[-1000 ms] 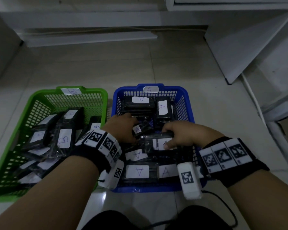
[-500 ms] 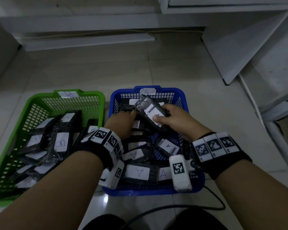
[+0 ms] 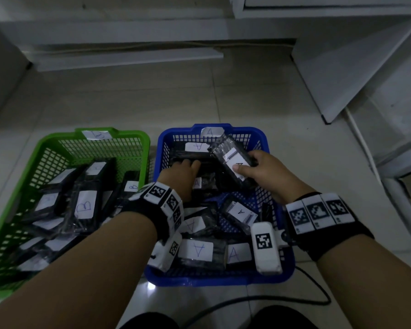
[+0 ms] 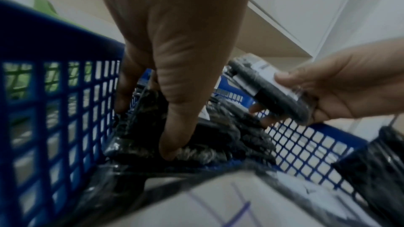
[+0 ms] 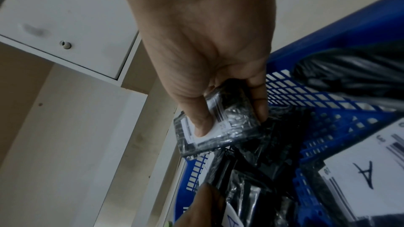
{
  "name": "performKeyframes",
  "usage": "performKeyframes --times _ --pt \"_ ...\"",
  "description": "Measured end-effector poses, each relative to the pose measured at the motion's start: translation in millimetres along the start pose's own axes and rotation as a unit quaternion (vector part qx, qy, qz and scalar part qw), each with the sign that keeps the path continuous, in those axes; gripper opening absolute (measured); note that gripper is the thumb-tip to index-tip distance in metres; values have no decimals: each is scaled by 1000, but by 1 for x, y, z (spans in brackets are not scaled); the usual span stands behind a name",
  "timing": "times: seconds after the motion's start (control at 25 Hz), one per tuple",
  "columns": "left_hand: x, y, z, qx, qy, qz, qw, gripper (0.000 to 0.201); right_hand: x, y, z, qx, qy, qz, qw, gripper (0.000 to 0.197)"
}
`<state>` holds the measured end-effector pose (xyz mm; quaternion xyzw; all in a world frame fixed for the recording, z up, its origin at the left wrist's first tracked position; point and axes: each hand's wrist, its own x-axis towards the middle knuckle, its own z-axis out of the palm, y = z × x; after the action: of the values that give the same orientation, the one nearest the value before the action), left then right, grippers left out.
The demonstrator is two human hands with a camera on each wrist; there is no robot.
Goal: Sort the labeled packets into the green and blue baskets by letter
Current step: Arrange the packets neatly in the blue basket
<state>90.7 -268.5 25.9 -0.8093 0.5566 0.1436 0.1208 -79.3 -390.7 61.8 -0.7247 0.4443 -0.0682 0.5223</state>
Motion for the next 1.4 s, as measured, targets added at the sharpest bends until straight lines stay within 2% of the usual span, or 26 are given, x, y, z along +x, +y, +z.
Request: performKeyframes --times 0.12,0.24,0.32,0.4,0.48,0.56,0.6,0.68,0.8,0.88,1.04,1.2,1.28,1.4 --pt "2 6 1 -9 18 -24 1000 69 -1 3 -6 58 15 9 998 39" --pt "0 4 -9 -37 5 -30 999 63 -1 4 -16 84 96 -14 992 36" --pt "2 -2 -22 -114 -50 -21 992 65 -1 4 -22 84 151 -30 985 29" --pt "7 -4 -37 -250 -95 -10 963 70 0 6 -26 90 170 -34 981 22" --pt "12 5 -49 -369 -53 -23 928 79 0 10 -27 106 168 -22 980 30" --pt "20 25 -52 -412 35 -50 909 78 -1 16 -27 115 156 -16 981 38" --pt "24 37 -53 -416 71 -55 905 71 -2 19 -26 118 149 -16 982 40" --pt "32 57 -50 -429 95 -58 896 57 -2 23 -26 127 141 -18 982 40" --pt "45 71 -37 -458 93 -49 882 52 0 29 -29 139 152 -20 978 14" --pt "49 75 -31 -464 107 -38 878 55 1 31 -31 140 168 -24 976 5" --pt "51 83 -27 -452 79 -6 889 56 1 32 -30 158 191 -9 969 6" --pt "39 67 -33 -460 86 10 884 31 -4 26 -29 176 200 1 964 30" --pt "28 44 -41 -430 113 -34 895 16 -12 17 -25 166 166 -4 972 30" --pt "9 2 -47 -362 175 -106 910 18 -20 -2 -9 75 52 -20 996 34"
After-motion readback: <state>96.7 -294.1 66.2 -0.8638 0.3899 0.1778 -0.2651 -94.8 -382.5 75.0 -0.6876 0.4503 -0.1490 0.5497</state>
